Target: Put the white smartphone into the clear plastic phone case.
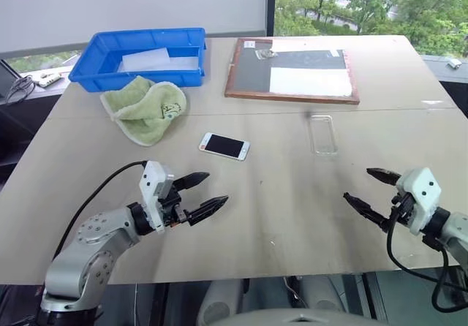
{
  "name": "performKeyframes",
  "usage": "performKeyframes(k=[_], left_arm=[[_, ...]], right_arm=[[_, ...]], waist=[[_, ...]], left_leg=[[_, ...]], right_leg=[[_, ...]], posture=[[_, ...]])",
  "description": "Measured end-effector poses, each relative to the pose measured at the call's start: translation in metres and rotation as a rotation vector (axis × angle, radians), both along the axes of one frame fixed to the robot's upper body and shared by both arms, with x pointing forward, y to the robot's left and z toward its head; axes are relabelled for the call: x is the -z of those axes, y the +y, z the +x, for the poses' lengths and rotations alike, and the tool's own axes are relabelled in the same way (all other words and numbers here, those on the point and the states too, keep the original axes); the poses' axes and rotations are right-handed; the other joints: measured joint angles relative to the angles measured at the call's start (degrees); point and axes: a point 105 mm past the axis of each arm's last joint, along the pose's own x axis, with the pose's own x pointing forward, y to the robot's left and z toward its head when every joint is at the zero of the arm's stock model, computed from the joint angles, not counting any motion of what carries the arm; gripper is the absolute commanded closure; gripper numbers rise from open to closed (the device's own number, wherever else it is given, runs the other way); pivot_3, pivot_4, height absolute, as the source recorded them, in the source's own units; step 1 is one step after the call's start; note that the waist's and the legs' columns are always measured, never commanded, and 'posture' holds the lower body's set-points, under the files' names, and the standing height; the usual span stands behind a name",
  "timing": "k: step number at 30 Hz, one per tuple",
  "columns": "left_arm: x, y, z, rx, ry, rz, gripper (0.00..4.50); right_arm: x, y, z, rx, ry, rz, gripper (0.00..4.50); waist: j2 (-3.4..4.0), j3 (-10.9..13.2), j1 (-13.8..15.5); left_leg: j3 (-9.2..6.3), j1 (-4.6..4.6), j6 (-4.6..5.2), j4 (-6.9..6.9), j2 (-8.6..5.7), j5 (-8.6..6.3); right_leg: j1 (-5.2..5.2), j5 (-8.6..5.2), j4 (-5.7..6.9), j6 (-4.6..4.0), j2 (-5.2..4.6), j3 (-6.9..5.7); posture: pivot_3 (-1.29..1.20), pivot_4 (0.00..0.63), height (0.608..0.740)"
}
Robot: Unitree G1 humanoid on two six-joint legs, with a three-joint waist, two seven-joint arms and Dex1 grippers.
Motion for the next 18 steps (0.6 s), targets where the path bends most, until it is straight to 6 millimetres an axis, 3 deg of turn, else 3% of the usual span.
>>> performKeyframes(k=[4,8,18], left_arm=[[-0.009,-0.006,0.014,0.03,-0.052,-0.006,0.0],[-0.033,-0.032,0.03,0.136,-0.167,0.001,0.0],[-0.03,-0.058,0.051,0.265,-0.167,0.092,0.0]], right_arm=[[0.002,0.0,0.005,0.045,-0.015,-0.021,0.05],[-0.005,0.024,0.008,0.023,-0.023,0.04,0.05],[-0.013,0.031,0.017,0.079,-0.042,0.022,0.05]], waist=[[-0.01,0.0,0.4],[0.03,0.0,1.0],[0.0,0.0,0.7]], left_leg=[[0.03,-0.01,0.0,0.04,-0.01,0.0],[0.04,-0.03,0.01,0.13,0.0,-0.01],[0.37,-0.06,0.13,0.13,0.03,-0.08]], right_leg=[[0.02,0.0,0.01,0.0,0.02,-0.1],[0.04,0.12,0.01,-0.19,0.05,-0.02],[0.08,0.13,-0.19,-0.15,0.12,-0.06]], posture=[[0.0,0.15,0.74],[0.0,0.15,0.74],[0.0,0.15,0.74]])
